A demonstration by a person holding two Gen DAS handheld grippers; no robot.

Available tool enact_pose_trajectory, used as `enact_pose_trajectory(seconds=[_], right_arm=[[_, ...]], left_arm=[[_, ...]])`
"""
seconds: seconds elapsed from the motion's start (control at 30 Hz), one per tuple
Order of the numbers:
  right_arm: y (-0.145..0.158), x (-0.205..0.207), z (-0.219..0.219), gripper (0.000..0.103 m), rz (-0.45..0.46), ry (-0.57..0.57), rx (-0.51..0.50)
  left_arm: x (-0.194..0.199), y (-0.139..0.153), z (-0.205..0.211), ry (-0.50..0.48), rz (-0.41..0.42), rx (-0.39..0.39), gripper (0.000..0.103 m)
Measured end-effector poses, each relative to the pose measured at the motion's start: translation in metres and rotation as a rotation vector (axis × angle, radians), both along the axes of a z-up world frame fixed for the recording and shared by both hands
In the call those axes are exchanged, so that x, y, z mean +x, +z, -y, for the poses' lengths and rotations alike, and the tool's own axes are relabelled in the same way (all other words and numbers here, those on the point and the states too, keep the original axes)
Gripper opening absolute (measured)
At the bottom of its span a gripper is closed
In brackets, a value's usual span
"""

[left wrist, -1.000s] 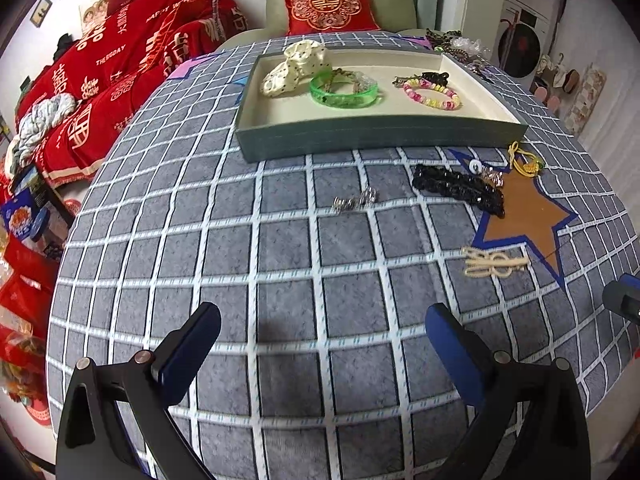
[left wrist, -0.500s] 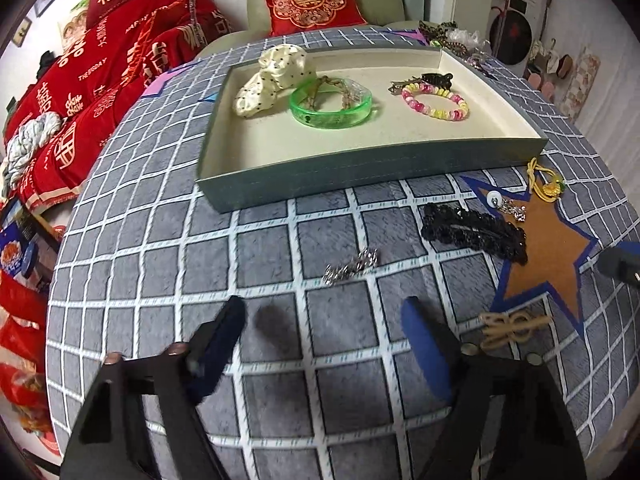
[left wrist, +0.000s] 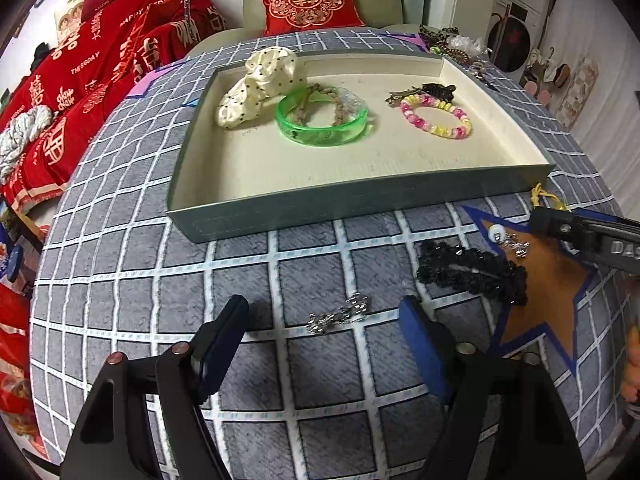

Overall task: Organize jewelry
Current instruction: 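Grasp the silver rhinestone clip with the left tool while the right tool grasps the yellow cord bracelet, then carry the silver clip with the left tool while the right tool carries the yellow bracelet into the tray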

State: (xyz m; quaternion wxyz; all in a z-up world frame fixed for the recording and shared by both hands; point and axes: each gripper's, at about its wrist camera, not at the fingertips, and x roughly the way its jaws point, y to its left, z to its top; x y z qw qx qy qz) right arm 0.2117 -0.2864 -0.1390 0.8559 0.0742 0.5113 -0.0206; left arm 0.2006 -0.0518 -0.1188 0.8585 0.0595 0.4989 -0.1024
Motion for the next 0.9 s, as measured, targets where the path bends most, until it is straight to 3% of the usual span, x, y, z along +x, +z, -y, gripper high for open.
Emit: enact_pose_trajectory(seconds=[0.07, 0.13, 0.27, 0.4, 0.43, 0.47, 0.5, 0.53, 0.6, 0.9], right_arm=[[-0.001, 0.004, -0.007, 0.087, 0.000, 0.019, -0.038], [-0.002, 0.005, -0.015, 0.077, 0.001, 0.039, -0.104], [0.001, 0.002, -0.020, 0.059, 0.016, 0.057, -0.112], [0.004, 0.000, -0.019, 0.033, 0.022, 0.052, -0.107], [0.004, -0.001, -0.019, 0.021, 0.024, 0.048, -0.107], [0.004, -0.003, -0.018, 0.016, 0.026, 0.042, -0.103], [0.004, -0.005, -0.016, 0.016, 0.028, 0.034, -0.092], [0.004, -0.004, -0.013, 0.016, 0.030, 0.026, -0.079], [0.004, -0.009, -0.007, 0.016, 0.035, 0.010, -0.046], [0.013, -0.035, 0.005, 0.016, 0.050, 0.005, 0.078]], left_arm=[[-0.001, 0.001, 0.002, -0.006, -0.003, -0.004, 0.074], [-0.003, 0.001, 0.004, -0.013, 0.001, -0.001, 0.071], [-0.007, 0.002, 0.009, -0.037, 0.002, -0.010, 0.056], [-0.011, 0.004, 0.013, -0.056, 0.008, -0.009, 0.036], [-0.011, 0.004, 0.014, -0.056, 0.010, -0.007, 0.036], [-0.011, 0.004, 0.014, -0.056, 0.012, -0.008, 0.035], [-0.012, 0.004, 0.014, -0.056, 0.011, -0.011, 0.034], [-0.012, 0.004, 0.013, -0.056, 0.010, -0.017, 0.021], [-0.014, 0.006, 0.010, -0.054, 0.003, -0.042, 0.013], [-0.028, 0.014, -0.006, -0.037, 0.003, -0.100, 0.013]])
